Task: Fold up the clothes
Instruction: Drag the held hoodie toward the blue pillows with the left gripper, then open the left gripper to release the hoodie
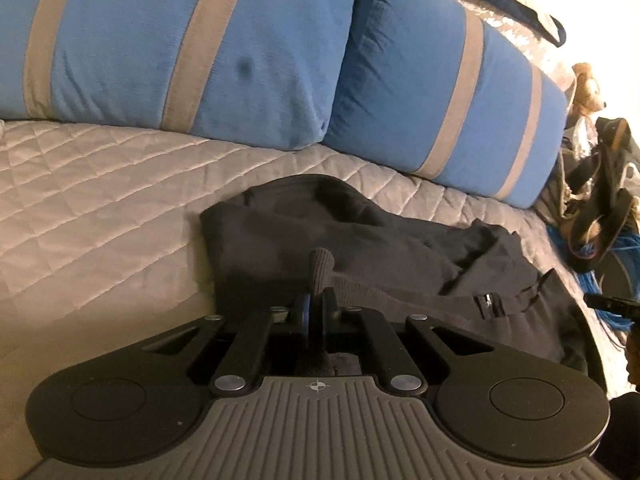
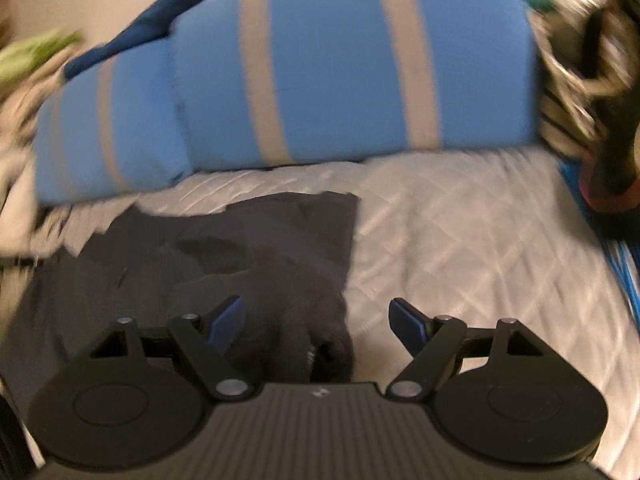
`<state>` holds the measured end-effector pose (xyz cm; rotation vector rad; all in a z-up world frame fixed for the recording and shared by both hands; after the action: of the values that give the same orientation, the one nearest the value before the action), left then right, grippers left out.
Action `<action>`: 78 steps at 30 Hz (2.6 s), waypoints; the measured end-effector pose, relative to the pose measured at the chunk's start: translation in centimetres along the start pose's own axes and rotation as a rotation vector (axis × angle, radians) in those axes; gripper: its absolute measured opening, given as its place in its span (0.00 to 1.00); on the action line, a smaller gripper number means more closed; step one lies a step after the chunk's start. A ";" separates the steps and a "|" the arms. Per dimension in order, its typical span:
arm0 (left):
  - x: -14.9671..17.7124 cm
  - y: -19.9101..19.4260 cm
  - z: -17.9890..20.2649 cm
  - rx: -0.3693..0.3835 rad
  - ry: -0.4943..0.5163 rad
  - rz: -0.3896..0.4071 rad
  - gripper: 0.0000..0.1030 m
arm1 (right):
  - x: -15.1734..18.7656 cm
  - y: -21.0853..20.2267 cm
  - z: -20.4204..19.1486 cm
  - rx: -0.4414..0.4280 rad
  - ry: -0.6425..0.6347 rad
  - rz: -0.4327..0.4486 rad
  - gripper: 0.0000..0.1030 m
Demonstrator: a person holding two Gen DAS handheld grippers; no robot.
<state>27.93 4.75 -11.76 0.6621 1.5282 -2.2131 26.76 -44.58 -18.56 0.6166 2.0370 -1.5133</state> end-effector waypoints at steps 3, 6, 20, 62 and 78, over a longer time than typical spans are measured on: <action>0.1 0.0 -0.1 -0.009 -0.002 0.003 0.06 | -0.6 1.2 -1.2 -0.027 -0.113 -0.023 0.78; 0.1 0.0 -0.1 -0.012 -0.002 0.006 0.06 | -1.1 2.3 -2.0 -0.058 -0.168 -0.051 0.64; -0.3 -1.6 0.4 0.013 -0.005 0.036 0.05 | -2.6 2.3 -2.5 -0.061 -0.157 -0.007 0.05; -7.8 4.6 -1.1 -0.298 0.146 0.109 0.05 | -12.1 8.5 -0.8 0.161 -0.107 0.049 0.03; -7.8 7.3 -2.7 -0.381 0.123 0.054 0.24 | -10.9 12.2 0.1 0.314 -0.139 0.009 0.56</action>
<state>38.77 5.05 -13.68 0.7155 1.9001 -1.7970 42.79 -41.92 -20.29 0.6184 1.7053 -1.8350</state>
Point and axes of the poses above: each gripper's, at about its wrist camera, not at the fingertips, and y roughly the way its jaws point, z to its right, x to its underside, the point moved 10 cm from there along y, roughly the way its jaws point, and after that the axes turned 10 degrees about -z, right-handed, at the moved point
